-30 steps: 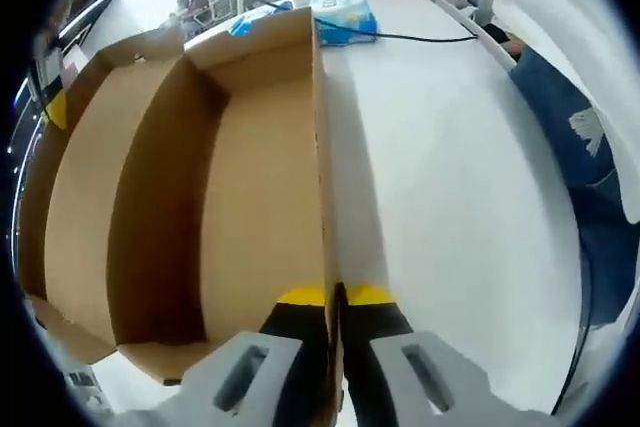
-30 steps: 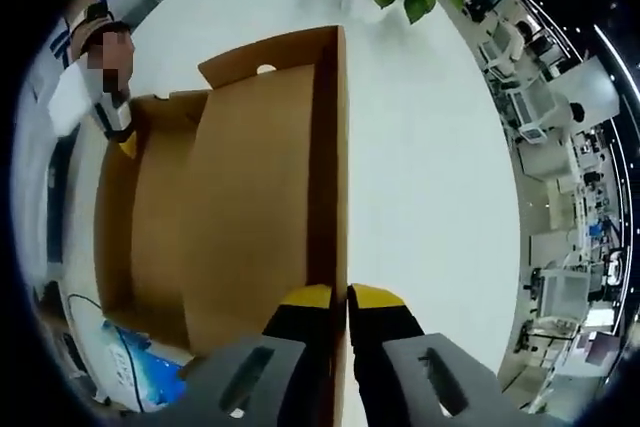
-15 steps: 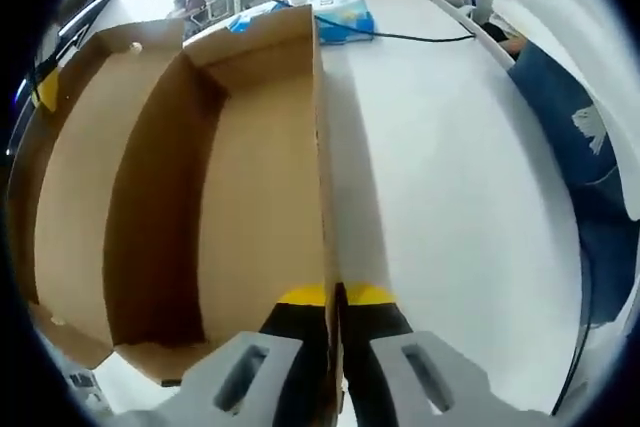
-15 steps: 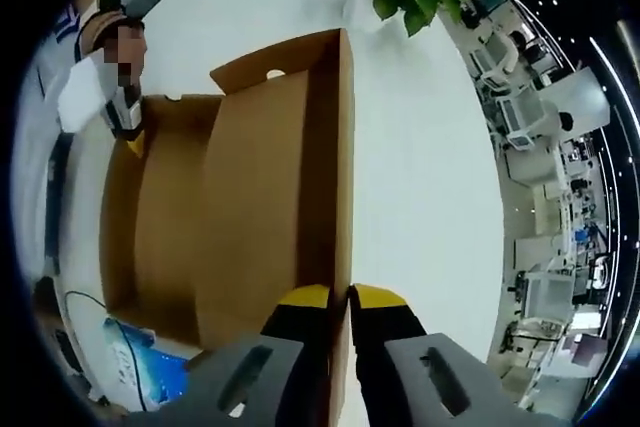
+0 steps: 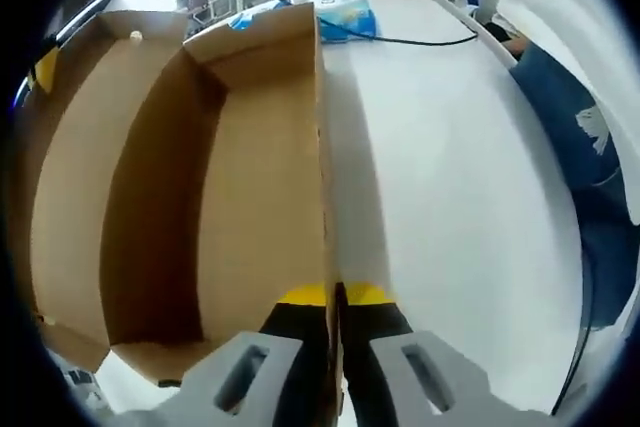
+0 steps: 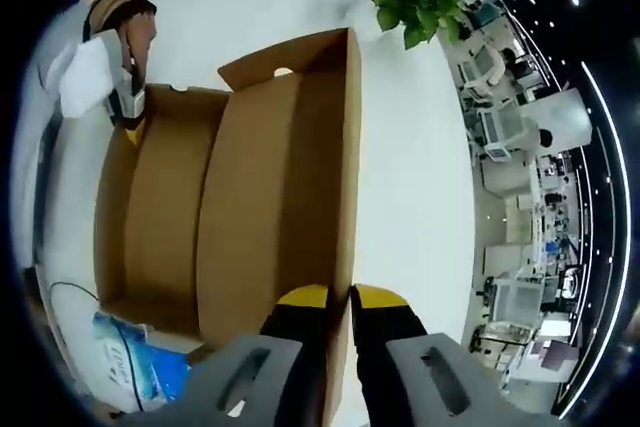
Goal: Operate the shoe box by opening the lid, removing the specified soft item, and placing it in the target area until the item is outside and the box remains undamaged.
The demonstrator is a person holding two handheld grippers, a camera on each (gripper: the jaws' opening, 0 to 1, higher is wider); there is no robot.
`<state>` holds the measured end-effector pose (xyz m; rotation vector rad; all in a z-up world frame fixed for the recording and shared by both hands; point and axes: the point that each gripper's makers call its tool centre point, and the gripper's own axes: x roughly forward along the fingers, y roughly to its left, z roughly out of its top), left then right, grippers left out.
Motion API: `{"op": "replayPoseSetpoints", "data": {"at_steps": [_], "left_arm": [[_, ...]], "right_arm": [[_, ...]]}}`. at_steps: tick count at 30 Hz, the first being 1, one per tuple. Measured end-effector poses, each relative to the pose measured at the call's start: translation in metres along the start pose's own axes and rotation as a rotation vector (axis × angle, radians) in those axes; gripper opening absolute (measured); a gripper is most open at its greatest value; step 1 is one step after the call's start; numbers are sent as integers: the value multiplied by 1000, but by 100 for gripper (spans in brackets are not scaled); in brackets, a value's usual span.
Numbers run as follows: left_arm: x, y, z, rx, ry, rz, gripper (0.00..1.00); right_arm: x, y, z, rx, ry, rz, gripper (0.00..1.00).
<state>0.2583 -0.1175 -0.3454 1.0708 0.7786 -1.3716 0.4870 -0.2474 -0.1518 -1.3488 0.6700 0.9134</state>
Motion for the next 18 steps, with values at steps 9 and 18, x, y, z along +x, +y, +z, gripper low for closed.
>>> {"op": "replayPoseSetpoints", "data": {"at_steps": [9,18], "left_arm": [[1,0,-1,12,1,-1,1],[0,-2,-2,5,-3,-4,1]], "right_arm": [[-14,9,4,6,-9,-56,6],[-28,19,9,6,-21,-99,7]]}}
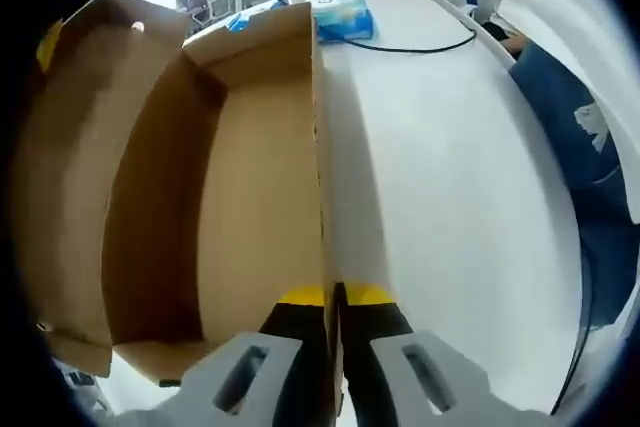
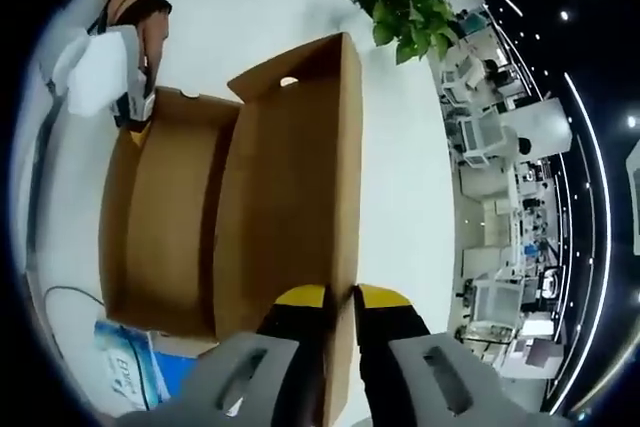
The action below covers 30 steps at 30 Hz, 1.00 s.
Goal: Operate the shoe box by opening the lid, removing the specified soft item, and placing it in the target area until the item is outside and the box remains undamaged.
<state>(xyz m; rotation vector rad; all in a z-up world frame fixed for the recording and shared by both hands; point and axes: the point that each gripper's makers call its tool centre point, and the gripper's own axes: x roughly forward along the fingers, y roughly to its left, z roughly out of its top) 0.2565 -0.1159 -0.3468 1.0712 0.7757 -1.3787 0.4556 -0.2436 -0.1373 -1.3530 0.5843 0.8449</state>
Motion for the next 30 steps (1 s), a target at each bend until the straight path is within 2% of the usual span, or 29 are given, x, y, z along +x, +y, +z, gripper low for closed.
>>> {"op": "replayPoseSetpoints", "data": {"at_steps": [3,6,15,30], "left_arm": [[0,0,0,-2,1,1,1],[1,0,0,-10,2,-1,1],[2,0,-1,-7,5,0,2],[4,-1,0,-9,1,2,2]], "right_arm": [[-5,3,2,-7,-3,-13,8],[-10,6,5,25,-11,-14,9],[-20,17,7,0,-8,-62,10],[-36,36,11,-20,-4,-74,13]]}}
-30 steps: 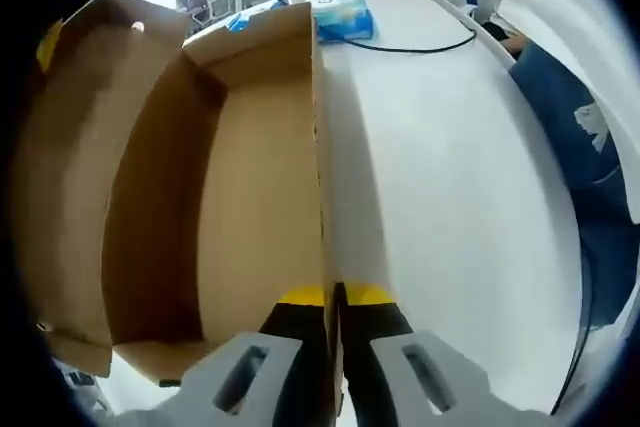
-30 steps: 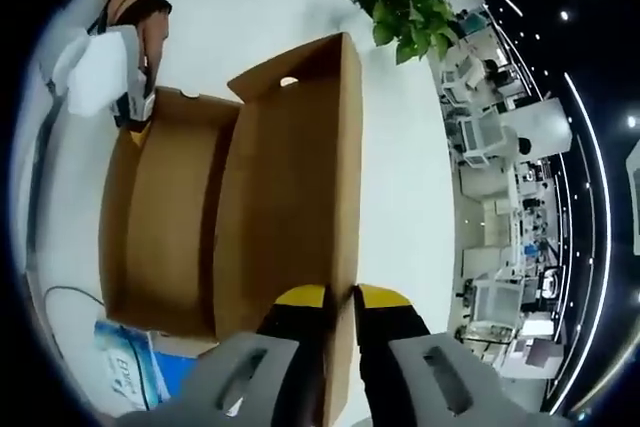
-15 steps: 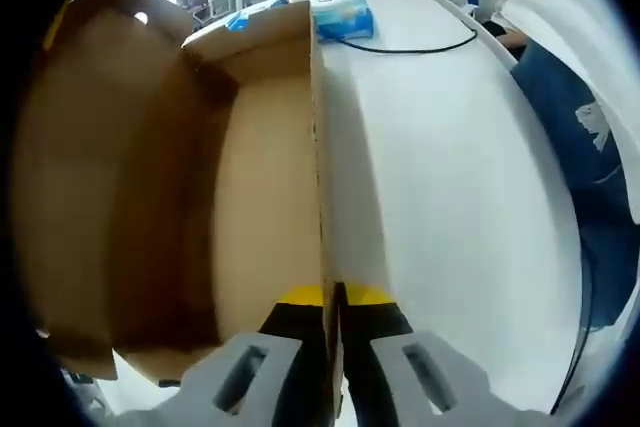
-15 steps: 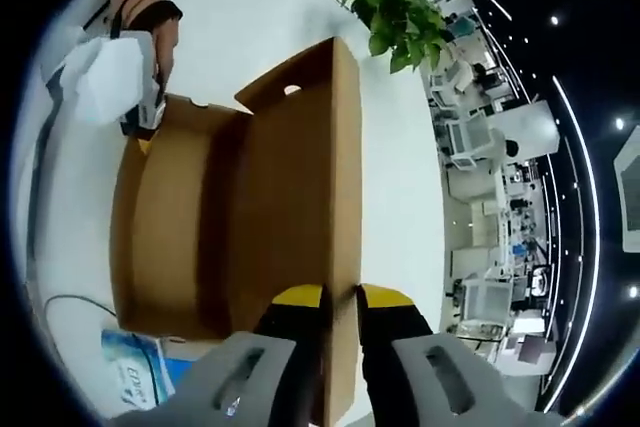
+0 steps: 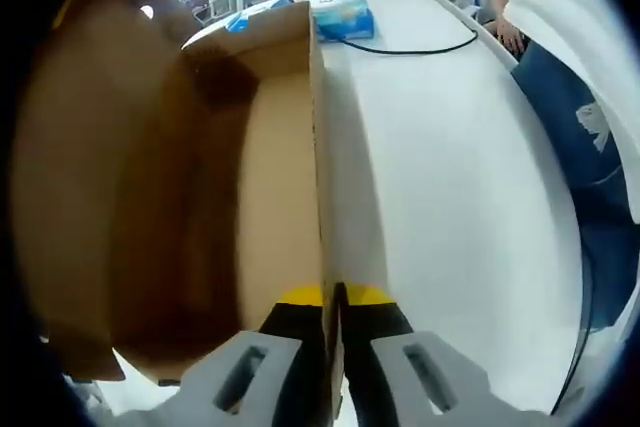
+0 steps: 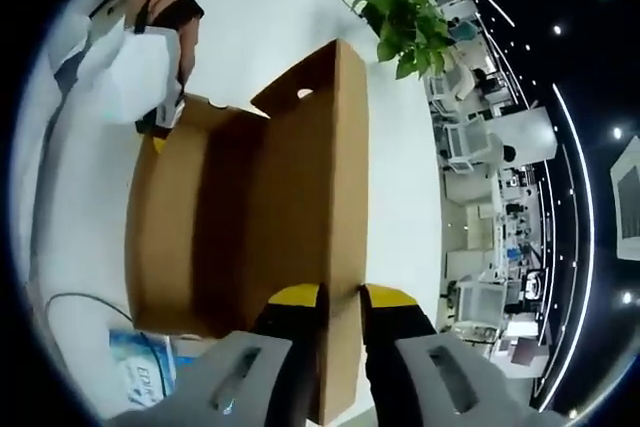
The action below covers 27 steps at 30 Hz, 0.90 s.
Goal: Operate the shoe box by opening the lid, removing the specified soft item, and placing it in the target area until the item is outside and the box remains undamaged.
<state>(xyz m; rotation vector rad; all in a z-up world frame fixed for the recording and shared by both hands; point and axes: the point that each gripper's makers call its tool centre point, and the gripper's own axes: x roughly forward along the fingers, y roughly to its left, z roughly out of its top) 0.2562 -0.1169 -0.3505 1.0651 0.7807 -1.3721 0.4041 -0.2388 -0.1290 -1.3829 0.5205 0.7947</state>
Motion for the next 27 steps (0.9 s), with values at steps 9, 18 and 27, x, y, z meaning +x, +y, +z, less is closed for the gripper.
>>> {"op": "replayPoseSetpoints", "data": {"at_steps": [9,18,27], "left_arm": [[0,-1,0,2,0,-1,2],[0,-1,0,7,1,2,2],[0,-2,0,11,1,0,2]], "right_arm": [[-13,15,5,1,-7,10,15],[-24,30,9,0,-20,45,17],[-28,41,17,19,-75,72,23]]}}
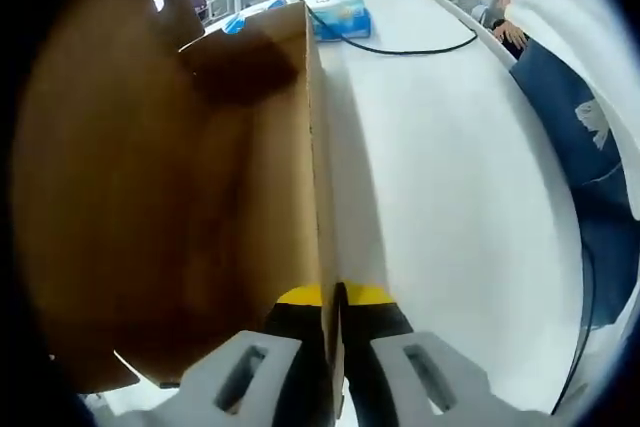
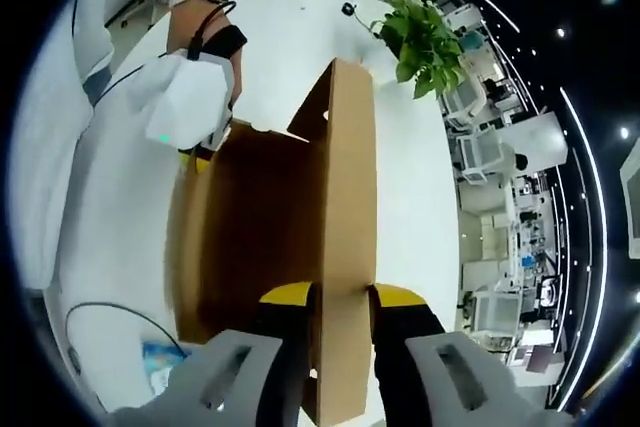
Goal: Operate the shoe box by opening the lid, removing the specified soft item, and placing it in the target area until the item is outside and the box remains undamaged.
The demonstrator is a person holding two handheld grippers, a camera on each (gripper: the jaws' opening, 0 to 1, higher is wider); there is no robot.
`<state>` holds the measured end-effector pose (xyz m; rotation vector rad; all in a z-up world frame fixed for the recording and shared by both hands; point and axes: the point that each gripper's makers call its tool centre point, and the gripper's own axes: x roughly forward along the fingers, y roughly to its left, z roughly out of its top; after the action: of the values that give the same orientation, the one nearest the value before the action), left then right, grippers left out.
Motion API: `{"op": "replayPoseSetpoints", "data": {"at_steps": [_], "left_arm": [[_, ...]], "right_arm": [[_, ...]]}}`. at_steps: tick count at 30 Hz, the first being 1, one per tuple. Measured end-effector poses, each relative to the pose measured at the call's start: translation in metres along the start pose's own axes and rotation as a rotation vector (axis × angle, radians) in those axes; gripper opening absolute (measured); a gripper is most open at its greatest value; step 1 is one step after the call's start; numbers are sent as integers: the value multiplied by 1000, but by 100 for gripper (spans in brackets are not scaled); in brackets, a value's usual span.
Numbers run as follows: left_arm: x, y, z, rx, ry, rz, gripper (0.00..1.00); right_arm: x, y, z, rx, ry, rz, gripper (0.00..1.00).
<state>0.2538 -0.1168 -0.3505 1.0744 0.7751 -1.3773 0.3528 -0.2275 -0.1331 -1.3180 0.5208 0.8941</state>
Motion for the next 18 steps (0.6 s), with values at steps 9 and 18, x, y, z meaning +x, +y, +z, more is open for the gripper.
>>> {"op": "replayPoseSetpoints", "data": {"at_steps": [9,18], "left_arm": [[0,0,0,10,0,2,2],[0,1,0,5,-1,1,2]], "right_arm": [[1,4,2,49,-26,22,32],[5,12,-2,117,-26,75,34]]}}
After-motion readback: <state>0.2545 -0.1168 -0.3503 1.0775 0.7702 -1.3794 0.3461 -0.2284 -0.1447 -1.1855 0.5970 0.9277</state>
